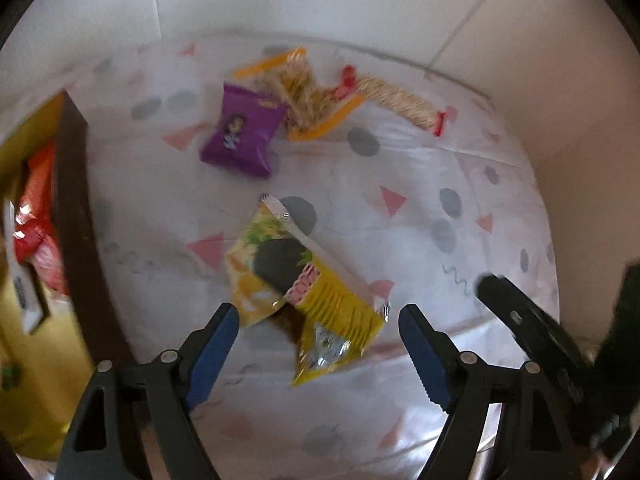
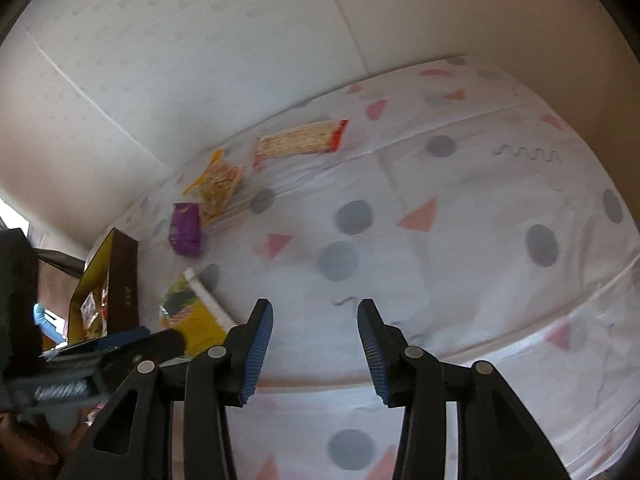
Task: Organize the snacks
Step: 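Grasp the yellow chip bag with the left tool while the right tool moves toward the sesame bar, then grasp the sesame bar with the right tool while the left tool lifts the yellow chip bag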
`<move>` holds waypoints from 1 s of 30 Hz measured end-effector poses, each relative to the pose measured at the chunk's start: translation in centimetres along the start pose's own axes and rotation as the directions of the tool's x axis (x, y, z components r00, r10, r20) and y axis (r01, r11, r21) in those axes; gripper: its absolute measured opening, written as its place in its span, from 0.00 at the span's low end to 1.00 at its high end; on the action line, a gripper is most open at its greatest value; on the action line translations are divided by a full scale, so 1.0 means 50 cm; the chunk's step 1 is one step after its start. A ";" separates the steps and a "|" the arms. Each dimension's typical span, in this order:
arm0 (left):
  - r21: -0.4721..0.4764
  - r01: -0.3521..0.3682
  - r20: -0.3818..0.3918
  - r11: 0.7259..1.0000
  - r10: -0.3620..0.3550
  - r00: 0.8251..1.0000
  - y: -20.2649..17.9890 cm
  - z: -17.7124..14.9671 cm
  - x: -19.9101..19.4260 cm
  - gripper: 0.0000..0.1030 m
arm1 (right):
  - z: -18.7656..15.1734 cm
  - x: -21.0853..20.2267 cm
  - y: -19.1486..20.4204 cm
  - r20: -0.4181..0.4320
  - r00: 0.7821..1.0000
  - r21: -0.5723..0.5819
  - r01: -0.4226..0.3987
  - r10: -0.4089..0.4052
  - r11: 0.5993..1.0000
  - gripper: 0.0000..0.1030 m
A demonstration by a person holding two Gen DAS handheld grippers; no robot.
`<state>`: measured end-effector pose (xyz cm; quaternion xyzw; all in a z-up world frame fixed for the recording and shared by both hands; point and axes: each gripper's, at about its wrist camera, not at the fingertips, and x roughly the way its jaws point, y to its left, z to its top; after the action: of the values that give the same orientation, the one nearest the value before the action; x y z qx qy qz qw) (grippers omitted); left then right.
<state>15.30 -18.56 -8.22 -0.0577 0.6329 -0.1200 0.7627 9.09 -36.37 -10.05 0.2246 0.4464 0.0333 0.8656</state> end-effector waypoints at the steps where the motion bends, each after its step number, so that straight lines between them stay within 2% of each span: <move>1: -0.024 -0.026 -0.006 0.999 0.026 1.000 0.000 0.006 0.010 0.80 | 0.004 -0.002 -0.008 0.001 1.000 0.000 -0.003 0.003 1.000 0.44; 3: -0.060 -0.049 0.000 0.997 0.049 0.999 0.001 0.015 0.025 0.80 | 0.011 -0.007 -0.017 0.000 1.000 -0.009 -0.002 0.002 1.000 0.44; 4: -0.053 -0.060 0.012 0.997 0.061 0.998 -0.001 0.017 0.029 0.75 | 0.017 -0.007 -0.022 0.001 1.000 -0.017 -0.002 0.002 1.000 0.44; 5: -0.013 -0.100 0.041 0.995 0.101 0.994 -0.009 0.018 0.030 0.65 | 0.024 -0.007 -0.026 0.002 1.000 -0.027 -0.006 0.007 1.000 0.44; 7: 0.077 -0.158 0.076 0.984 0.152 0.985 -0.023 0.014 0.035 0.55 | 0.040 -0.004 -0.028 0.002 1.000 -0.050 -0.009 0.009 0.999 0.44; 9: 0.139 -0.188 0.110 0.972 0.173 0.979 -0.027 0.007 0.037 0.50 | 0.061 0.000 -0.026 0.003 1.000 -0.077 -0.011 0.011 0.997 0.44; 13: 0.159 -0.191 0.162 0.969 0.166 0.973 -0.020 -0.014 0.030 0.50 | 0.120 0.034 -0.004 -0.023 0.999 -0.188 -0.026 0.022 0.982 0.44; 17: 0.169 -0.204 0.192 0.964 0.171 0.966 -0.013 -0.035 0.029 0.50 | 0.195 0.086 0.048 -0.039 0.999 -0.350 -0.015 0.001 0.937 0.44; 20: 0.131 -0.177 0.196 0.975 0.149 0.969 0.005 -0.033 0.028 0.51 | 0.253 0.128 0.086 -0.033 0.999 -0.449 0.006 -0.023 0.893 0.44; 23: 0.079 -0.143 0.180 0.987 0.127 0.976 0.016 -0.030 0.035 0.54 | 0.301 0.178 0.113 -0.064 0.997 -0.508 -0.007 -0.030 0.861 0.44; 26: 0.056 -0.121 0.180 0.991 0.109 0.978 0.026 -0.032 0.038 0.56 | 0.318 0.222 0.129 -0.104 0.993 -0.560 -0.016 -0.051 0.828 0.44; 30: 0.076 -0.137 0.189 0.988 0.121 0.975 0.025 -0.040 0.035 0.56 | 0.301 0.268 0.138 -0.142 0.985 -0.625 -0.010 -0.102 0.780 0.44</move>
<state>13.77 -17.69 -10.59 0.0067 0.5562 -0.0923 0.8258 29.98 -32.14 -9.78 -0.0888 0.4868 0.1766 0.8509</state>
